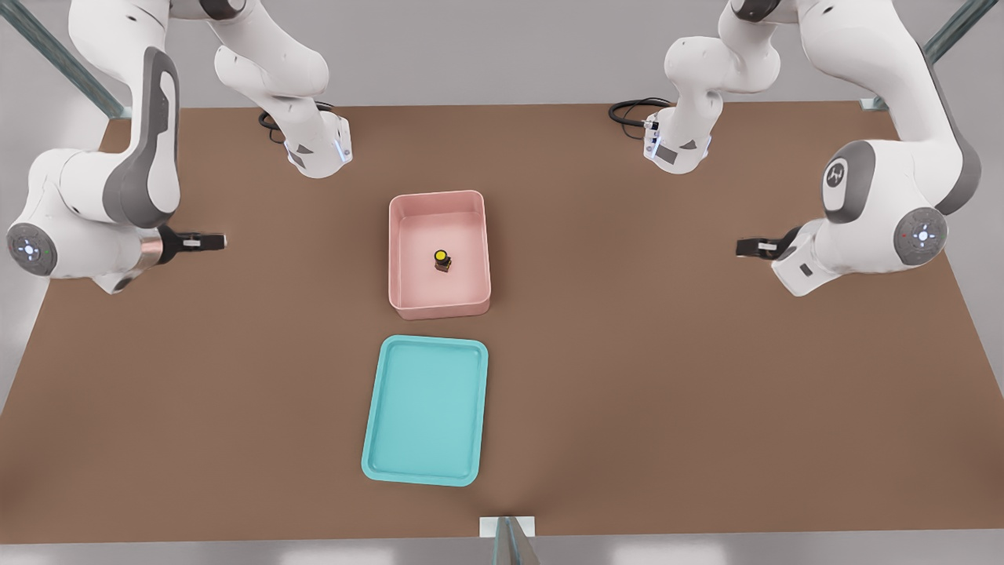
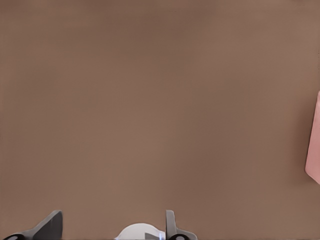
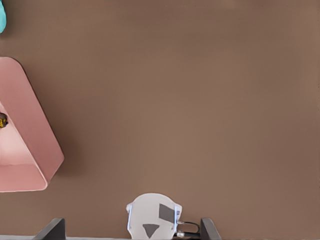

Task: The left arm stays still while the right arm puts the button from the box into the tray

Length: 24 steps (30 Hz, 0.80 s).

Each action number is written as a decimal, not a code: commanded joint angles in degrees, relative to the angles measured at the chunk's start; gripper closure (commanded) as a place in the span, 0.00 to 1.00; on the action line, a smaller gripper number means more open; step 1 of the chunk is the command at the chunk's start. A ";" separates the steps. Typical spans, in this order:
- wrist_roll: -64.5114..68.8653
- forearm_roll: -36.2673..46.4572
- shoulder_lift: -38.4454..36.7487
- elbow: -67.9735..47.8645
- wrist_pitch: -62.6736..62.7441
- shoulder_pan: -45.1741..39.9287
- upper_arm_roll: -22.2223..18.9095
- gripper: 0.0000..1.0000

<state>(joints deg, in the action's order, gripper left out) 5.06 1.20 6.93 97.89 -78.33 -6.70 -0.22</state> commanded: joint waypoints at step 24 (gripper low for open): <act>-78.89 3.55 5.28 31.74 -65.64 52.05 1.98 0.00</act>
<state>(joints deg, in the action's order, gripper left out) -42.36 4.74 12.00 129.19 -135.42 45.37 1.76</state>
